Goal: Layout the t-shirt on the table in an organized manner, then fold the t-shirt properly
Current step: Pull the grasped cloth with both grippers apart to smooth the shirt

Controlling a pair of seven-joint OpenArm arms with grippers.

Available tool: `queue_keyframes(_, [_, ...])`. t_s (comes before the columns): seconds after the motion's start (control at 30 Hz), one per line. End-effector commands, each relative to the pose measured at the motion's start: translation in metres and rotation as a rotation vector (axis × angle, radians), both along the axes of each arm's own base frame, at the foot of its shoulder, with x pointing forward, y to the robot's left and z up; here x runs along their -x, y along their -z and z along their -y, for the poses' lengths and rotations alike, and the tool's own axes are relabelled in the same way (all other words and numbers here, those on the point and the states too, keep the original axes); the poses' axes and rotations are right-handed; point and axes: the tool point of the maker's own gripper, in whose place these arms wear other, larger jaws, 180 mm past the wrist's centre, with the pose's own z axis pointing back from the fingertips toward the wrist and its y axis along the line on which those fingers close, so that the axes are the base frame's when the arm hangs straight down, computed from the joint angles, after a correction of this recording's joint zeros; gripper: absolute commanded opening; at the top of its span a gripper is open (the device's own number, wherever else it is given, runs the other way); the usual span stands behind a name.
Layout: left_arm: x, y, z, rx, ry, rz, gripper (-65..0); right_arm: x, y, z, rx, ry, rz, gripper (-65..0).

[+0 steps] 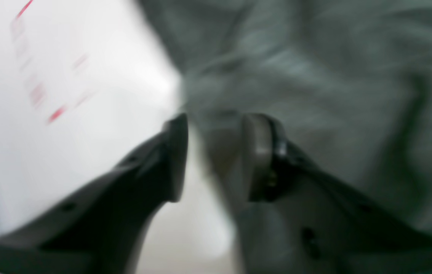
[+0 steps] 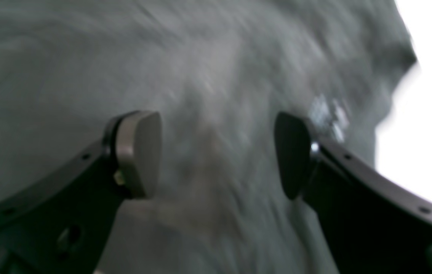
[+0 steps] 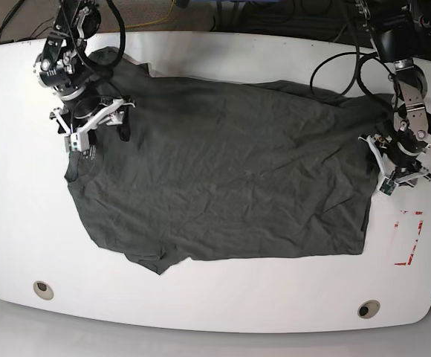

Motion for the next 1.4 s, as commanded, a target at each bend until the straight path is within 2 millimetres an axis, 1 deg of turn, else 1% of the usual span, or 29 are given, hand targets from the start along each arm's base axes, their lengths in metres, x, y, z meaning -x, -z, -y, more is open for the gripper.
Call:
queue_keyframes(0.0, [-0.005, -0.018, -0.013, -0.001, -0.028, 0.058, -22.8, 0.008, -0.007, 0.007, -0.009, 0.040, 0.030, -20.7])
queue_keyframes(0.1, [-0.003, -0.020, -0.021, -0.001, -0.050, 0.065, -16.2, 0.023, 0.001, 0.018, -0.014, 0.093, 0.001, -20.7])
queue_keyframes(0.17, [-0.003, -0.021, -0.023, -0.001, -0.059, 0.067, -16.9, 0.033, 0.006, 0.024, -0.017, 0.124, -0.019, -20.7])
queue_keyframes(0.37, [0.004, -0.027, -0.046, 0.003, -0.131, 0.090, -18.0, 0.058, 0.013, 0.036, -0.027, 0.200, -0.057, -20.7])
queue_keyframes(0.63, [0.003, -0.033, -0.050, -0.001, -0.137, 0.104, -17.8, 0.091, 0.011, 0.062, -0.095, 0.319, -0.061, -20.7])
queue_keyframes(0.83, [0.000, -0.046, -0.048, -0.020, -0.125, 0.140, -18.2, 0.104, 0.011, 0.068, -0.111, 0.347, -0.072, -20.7])
queue_keyframes(0.97, [0.007, -0.045, -0.045, -0.034, -0.114, 0.133, -18.2, 0.111, 0.011, 0.075, -0.109, 0.373, -0.077, -20.7])
queue_keyframes(1.17, [0.007, -0.043, -0.037, -0.017, -0.108, 0.137, -18.3, 0.117, 0.020, 0.072, -0.124, 0.371, -0.105, -20.7])
queue_keyframes(1.37, [0.008, -0.041, -0.036, -0.016, -0.108, 0.134, -18.3, 0.125, 0.037, 0.068, -0.157, 0.380, -0.151, -20.7])
